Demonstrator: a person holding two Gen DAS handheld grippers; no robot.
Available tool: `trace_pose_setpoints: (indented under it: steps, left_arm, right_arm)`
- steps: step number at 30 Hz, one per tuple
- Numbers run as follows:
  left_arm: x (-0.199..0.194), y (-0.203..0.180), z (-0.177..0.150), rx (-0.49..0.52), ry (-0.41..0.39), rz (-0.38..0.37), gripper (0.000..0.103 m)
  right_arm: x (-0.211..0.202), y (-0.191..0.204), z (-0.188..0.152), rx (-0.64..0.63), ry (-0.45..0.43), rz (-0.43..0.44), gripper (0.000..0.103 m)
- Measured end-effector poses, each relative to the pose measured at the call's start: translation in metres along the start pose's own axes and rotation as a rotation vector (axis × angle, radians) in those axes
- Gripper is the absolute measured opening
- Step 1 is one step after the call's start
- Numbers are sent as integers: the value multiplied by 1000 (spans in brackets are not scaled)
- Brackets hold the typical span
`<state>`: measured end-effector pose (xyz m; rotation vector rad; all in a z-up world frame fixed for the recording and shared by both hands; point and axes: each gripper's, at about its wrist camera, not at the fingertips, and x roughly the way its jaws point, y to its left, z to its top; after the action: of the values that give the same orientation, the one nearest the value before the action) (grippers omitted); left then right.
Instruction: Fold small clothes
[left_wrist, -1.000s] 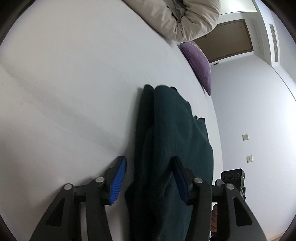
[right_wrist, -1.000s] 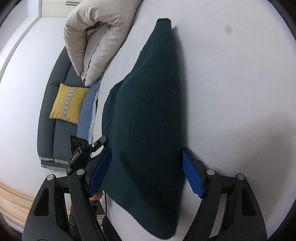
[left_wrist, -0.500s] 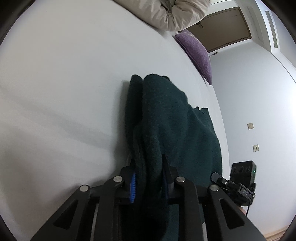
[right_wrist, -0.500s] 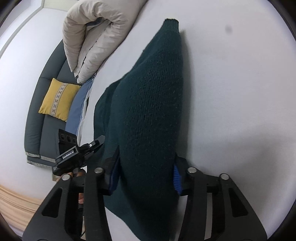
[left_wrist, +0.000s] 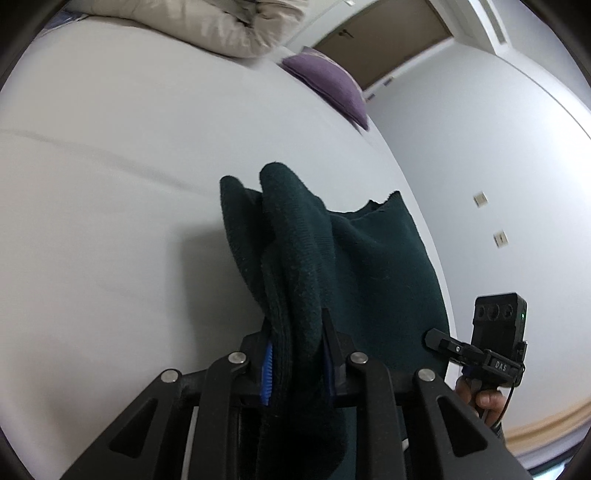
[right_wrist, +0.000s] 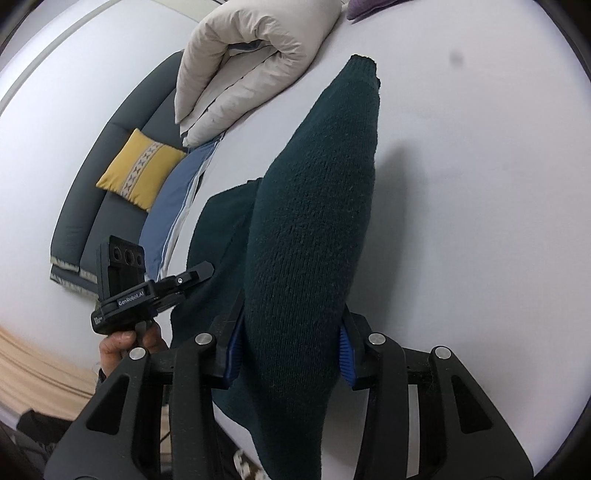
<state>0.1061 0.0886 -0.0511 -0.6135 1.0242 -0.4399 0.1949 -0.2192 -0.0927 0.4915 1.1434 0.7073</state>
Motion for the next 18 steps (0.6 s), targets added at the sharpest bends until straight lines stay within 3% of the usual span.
trace_pose_setpoints:
  steps: [5,11,16,18]
  left_arm:
    - [-1,-18,-41,25,26,-12,22]
    - [13,-8,-77,-18,72,3,23]
    - [22,12,-84,-46,79,37,26]
    - [23,15,-85,-34,75,43,28]
  right_arm:
    - [-23,-12,-52,37,-5,15,39]
    - [-24,-35,-92,79,5,-10,39]
    - [-13,-72,-105,185,10,42,40]
    - [-13,-78,-109,171,-2,62,40]
